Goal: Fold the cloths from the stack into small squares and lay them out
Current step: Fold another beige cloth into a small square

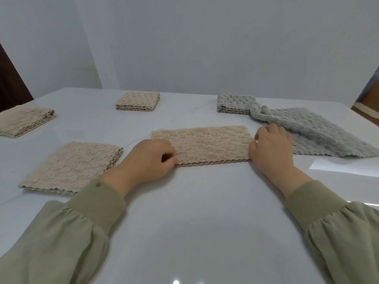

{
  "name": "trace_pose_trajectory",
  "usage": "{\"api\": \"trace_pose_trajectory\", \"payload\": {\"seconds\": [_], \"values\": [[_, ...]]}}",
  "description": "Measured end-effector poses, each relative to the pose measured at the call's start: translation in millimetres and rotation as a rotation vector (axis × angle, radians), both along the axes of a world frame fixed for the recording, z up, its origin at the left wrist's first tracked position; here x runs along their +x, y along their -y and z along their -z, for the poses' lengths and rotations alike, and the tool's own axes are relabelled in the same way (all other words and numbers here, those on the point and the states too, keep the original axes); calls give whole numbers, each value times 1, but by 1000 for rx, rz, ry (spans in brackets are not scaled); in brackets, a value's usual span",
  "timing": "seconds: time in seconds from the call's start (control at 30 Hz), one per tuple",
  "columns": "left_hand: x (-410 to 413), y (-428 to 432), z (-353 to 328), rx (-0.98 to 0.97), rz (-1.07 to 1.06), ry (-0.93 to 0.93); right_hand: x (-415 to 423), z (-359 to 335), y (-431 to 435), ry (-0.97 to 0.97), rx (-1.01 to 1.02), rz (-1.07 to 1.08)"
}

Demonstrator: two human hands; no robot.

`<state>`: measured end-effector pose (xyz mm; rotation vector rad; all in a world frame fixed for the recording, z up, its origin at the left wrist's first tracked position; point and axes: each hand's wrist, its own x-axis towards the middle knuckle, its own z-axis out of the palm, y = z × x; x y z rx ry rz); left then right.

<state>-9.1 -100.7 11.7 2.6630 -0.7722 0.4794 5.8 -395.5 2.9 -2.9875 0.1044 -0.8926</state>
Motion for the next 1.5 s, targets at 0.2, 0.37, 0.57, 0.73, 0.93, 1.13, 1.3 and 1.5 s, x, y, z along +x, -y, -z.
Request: {"api": "trace_pose_trajectory", "payload": {"seconds": [0.2,0.37,0.57,0.73,0.93,1.13,1.3,1.5], "values": [[9,20,2,158,-141,-34,-1,4,-35,-191,-24,-327],[9,31,-13,43,-312,-13,-2,-13,-48,-74,-26,-248],[31,67,-2,202,-349,-141,23,-6,-83,-254,152,-428],[36,52,12,293,-330,-373,32,3,-71,-573,44,-313],[33,34,11,285,-356,-390,41,0,-37,-626,54,-172],[31,20,10,253,-371,-431,45,2,-18,-649,147,-117],[28,19,2,328,-407,-392,36,0,-21,-655,126,-113],[25,45,-9,270,-512,-176,34,-17,-27,-524,33,-62]]}}
